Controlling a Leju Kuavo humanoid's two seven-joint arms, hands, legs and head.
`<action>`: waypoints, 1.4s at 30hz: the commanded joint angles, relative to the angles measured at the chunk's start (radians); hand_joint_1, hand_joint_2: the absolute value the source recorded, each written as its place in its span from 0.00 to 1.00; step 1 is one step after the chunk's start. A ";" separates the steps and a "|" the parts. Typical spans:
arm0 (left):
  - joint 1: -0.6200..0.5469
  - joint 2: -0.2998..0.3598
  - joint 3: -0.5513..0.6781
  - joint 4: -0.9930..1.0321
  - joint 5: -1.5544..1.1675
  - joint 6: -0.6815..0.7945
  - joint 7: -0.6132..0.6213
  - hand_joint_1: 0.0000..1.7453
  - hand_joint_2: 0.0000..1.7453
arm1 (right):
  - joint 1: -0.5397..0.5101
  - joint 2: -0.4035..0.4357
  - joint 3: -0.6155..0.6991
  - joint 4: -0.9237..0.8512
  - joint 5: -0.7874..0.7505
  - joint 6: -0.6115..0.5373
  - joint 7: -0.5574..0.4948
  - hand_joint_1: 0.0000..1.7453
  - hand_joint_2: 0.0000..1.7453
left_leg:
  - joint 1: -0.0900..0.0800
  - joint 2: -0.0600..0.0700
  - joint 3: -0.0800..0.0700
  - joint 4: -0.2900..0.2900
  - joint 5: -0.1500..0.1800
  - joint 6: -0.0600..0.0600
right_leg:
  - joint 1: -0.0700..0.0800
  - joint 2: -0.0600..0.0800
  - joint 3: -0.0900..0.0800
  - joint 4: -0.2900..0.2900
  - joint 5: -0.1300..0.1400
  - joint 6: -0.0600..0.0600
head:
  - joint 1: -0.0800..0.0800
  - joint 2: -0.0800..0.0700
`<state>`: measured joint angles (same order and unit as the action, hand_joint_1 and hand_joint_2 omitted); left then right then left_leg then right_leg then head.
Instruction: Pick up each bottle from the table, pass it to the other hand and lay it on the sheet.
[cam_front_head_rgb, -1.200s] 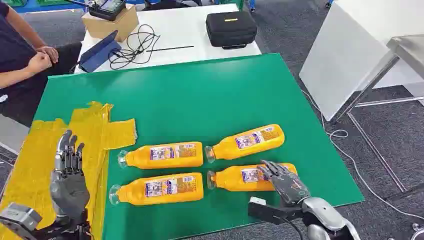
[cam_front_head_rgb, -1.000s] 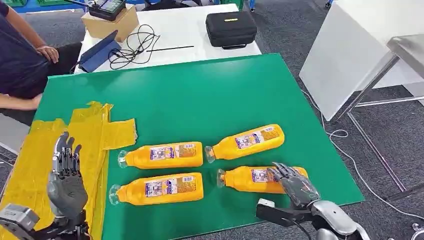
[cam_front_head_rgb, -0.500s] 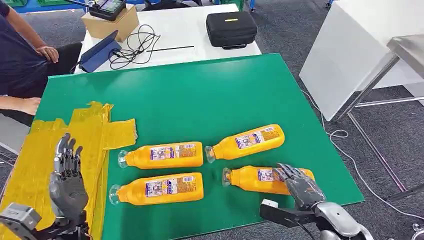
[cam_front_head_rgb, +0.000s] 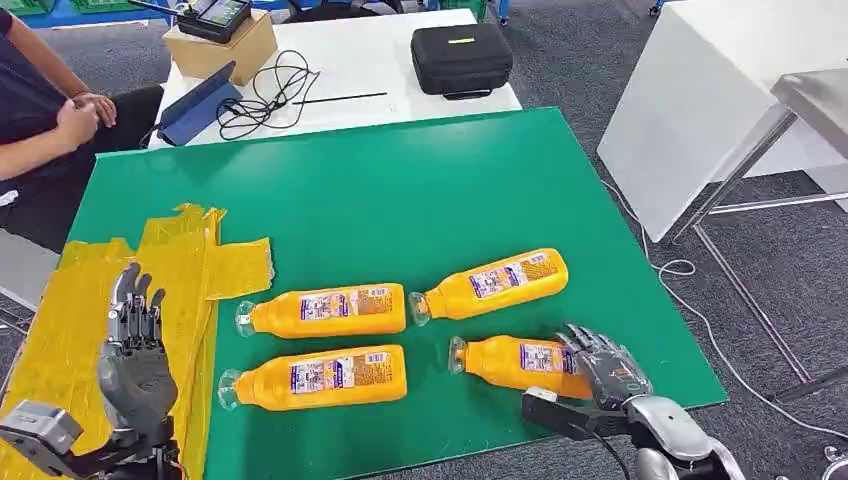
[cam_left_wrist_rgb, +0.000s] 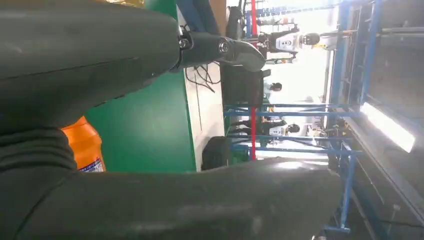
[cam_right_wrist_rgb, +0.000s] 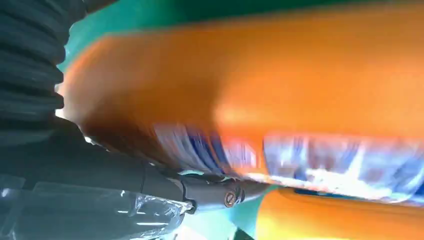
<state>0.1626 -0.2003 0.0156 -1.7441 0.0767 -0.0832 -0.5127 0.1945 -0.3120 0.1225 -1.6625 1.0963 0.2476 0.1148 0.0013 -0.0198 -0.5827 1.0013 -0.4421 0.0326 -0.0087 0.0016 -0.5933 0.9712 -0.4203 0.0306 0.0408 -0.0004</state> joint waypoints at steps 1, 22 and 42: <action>-0.023 0.023 0.025 0.055 0.005 0.004 0.005 0.00 0.00 | -0.019 0.025 -0.017 0.119 0.012 0.006 0.015 0.00 1.00 | 0.001 0.001 0.006 -0.002 -0.001 -0.002 | 0.001 -0.001 0.006 -0.002 0.000 -0.001 | 0.000 0.000; -0.055 0.037 0.001 0.110 0.021 0.017 0.001 0.00 0.00 | 0.073 0.073 -0.129 -0.007 -0.047 0.028 -0.019 1.00 1.00 | -0.001 -0.002 0.005 -0.001 0.000 0.000 | -0.001 -0.003 0.005 -0.001 -0.001 0.000 | 0.000 0.000; -0.027 0.020 -0.002 0.102 0.151 0.038 0.058 0.00 1.00 | -0.197 0.290 0.053 -0.080 -0.631 -0.221 -0.370 1.00 1.00 | 0.000 0.007 0.002 -0.001 0.000 0.000 | 0.000 0.006 0.001 -0.001 0.002 0.000 | 0.000 0.000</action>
<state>0.1529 -0.1892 0.0183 -1.6949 0.1900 -0.0206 -0.4673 0.2021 -0.1041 0.0283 -1.8353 0.5213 0.1293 -0.2473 0.0013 -0.0193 -0.5837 1.0010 -0.4417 0.0335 -0.0089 0.0018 -0.5938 0.9716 -0.4198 0.0314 0.0408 -0.0004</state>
